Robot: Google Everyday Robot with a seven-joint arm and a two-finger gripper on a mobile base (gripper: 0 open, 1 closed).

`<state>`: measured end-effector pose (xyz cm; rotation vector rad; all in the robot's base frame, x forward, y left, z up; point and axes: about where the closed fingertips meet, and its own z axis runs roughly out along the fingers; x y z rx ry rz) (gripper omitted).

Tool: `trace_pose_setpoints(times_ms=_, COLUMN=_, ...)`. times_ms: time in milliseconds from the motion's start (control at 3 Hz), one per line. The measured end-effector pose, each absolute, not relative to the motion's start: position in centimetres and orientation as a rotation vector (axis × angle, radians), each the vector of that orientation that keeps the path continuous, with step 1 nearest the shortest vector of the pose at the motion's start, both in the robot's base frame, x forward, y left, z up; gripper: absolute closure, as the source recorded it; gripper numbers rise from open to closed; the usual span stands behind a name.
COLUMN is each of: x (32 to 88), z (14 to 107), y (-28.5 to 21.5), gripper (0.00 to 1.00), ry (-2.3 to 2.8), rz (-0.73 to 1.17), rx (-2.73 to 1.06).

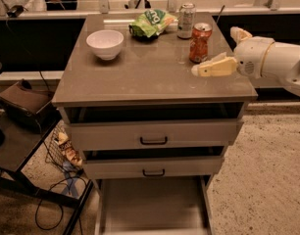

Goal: Place coke can into bottom drawer

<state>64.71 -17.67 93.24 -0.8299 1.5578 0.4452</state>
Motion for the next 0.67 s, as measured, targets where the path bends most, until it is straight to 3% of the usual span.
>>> trace_pose_setpoints(times_ms=667, x=73.3, z=90.6, y=-18.0, gripper=0.0, ry=1.551, rz=0.528, rx=-0.676)
